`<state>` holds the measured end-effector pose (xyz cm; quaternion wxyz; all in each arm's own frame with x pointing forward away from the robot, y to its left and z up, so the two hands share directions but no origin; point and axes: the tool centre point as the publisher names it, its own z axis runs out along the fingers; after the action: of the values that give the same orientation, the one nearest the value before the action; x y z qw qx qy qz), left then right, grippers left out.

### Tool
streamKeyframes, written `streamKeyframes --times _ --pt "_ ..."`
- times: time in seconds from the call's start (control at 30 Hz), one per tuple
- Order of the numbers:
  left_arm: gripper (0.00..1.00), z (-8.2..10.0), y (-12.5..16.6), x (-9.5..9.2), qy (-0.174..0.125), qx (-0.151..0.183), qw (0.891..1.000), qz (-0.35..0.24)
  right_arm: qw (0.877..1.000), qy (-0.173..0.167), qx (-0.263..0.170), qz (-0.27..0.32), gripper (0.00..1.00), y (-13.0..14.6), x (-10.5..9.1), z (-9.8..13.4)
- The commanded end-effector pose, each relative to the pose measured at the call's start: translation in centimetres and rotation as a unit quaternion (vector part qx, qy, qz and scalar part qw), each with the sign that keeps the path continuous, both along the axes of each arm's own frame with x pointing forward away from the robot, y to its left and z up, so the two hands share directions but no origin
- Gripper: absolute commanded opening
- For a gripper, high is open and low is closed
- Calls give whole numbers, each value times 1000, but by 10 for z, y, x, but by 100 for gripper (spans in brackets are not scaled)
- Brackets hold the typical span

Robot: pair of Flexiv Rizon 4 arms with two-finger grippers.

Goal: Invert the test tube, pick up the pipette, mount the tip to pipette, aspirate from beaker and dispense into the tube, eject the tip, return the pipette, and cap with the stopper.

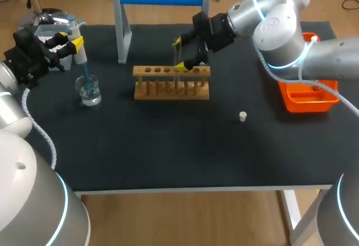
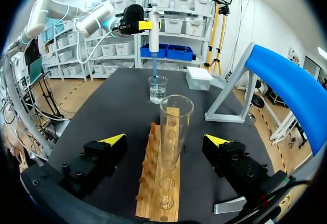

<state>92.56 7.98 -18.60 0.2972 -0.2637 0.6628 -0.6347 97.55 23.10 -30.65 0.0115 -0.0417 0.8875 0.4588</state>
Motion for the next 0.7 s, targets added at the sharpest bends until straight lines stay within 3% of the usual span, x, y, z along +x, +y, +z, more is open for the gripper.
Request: streamKeyframes --times 0.03,0.7 --pt "0 0 0 0 0 0 1000 1 1000 -1 -3 -1 100 1 -1 -1" --pt "0 0 0 0 0 0 1000 1 1000 -8 -14 -2 100 4 1 -1"
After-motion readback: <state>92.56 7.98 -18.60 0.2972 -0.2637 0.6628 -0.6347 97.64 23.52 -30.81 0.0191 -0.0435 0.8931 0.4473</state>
